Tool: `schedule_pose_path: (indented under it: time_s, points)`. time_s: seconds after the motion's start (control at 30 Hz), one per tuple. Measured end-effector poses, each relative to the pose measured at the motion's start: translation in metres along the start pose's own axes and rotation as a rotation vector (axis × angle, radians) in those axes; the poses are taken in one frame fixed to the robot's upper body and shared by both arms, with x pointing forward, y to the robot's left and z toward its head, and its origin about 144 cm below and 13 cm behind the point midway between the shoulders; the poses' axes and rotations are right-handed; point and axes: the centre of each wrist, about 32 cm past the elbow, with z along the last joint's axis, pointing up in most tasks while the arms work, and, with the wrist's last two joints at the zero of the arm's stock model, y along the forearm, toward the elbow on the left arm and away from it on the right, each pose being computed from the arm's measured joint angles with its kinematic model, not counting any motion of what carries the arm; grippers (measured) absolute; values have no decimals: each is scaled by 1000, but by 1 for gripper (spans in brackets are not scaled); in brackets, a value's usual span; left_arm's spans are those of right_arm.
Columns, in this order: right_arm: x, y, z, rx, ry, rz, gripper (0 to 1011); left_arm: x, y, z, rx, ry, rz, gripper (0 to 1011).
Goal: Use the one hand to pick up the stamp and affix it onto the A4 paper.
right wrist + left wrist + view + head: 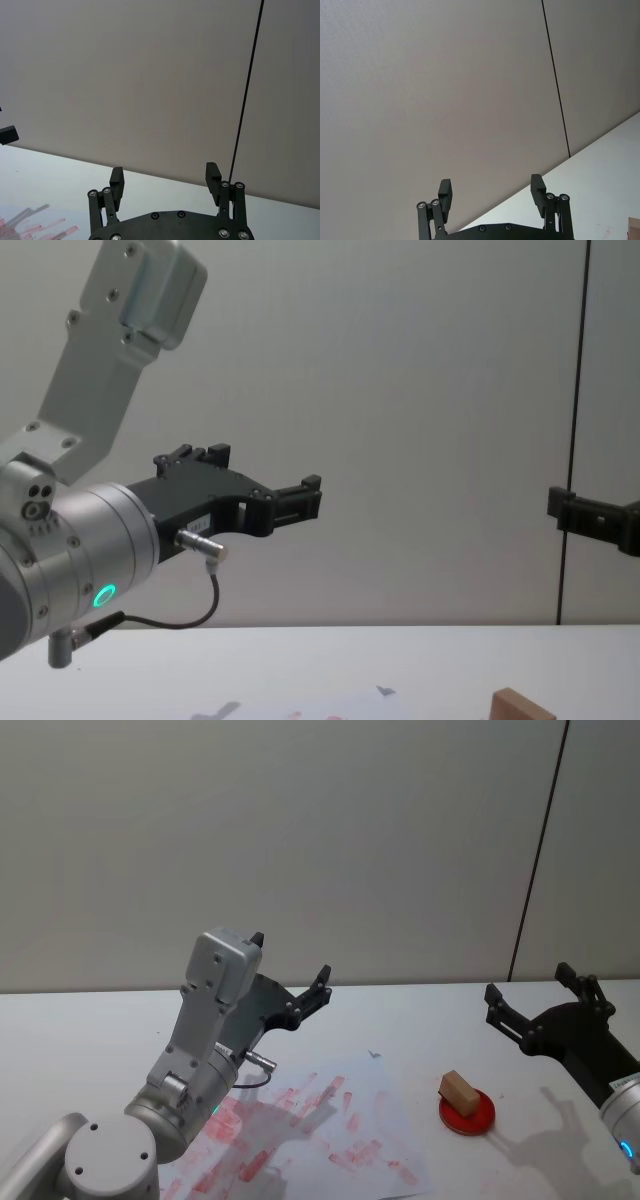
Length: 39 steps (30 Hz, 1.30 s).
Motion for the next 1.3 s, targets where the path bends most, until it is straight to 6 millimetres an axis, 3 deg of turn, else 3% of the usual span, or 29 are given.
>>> schedule_pose_path:
  time_s: [1.3]
  points:
    - [1,-1,0,-3,1,2,1001,0,0,0,0,0,0,1001]
